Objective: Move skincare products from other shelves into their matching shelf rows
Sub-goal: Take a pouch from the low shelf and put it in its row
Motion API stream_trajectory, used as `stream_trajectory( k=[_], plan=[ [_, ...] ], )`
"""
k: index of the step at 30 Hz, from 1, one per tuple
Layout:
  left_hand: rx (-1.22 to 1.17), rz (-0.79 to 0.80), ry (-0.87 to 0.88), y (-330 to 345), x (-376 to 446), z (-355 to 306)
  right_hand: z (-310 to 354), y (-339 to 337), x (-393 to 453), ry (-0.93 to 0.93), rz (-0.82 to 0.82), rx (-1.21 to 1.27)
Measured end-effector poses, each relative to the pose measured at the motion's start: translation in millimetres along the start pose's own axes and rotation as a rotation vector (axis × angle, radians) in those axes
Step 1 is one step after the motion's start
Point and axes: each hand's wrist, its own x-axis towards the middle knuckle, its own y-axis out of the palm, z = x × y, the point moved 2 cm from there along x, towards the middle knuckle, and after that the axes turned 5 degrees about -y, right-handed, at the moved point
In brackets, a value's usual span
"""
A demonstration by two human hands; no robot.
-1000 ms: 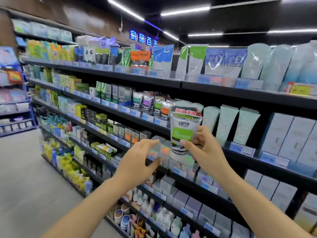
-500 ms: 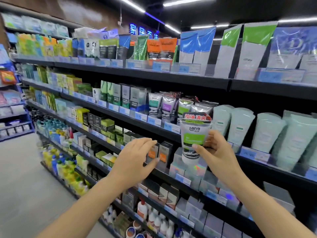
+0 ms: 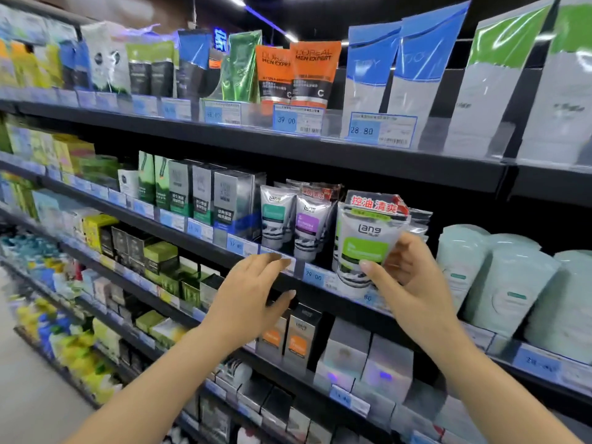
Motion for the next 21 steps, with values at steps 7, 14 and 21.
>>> stream_trajectory(
  k=[7, 14, 21],
  plan=[
    [-0.026, -0.019, 0.015, 34.9, 27.3, 25.6, -24.3, 16.7, 26.3, 0.033, -0.078, -0.038],
    [-0.105, 0.006, 0.148, 50.5, 50.6, 48.5, -36.4, 45.4, 35.3, 0.070, -0.123, -0.165],
    [-0.198, 0.062, 0.301, 65.8, 49.5, 74.2, -56.7, 71.9, 37.7, 0.139, -0.154, -0.380]
  ],
)
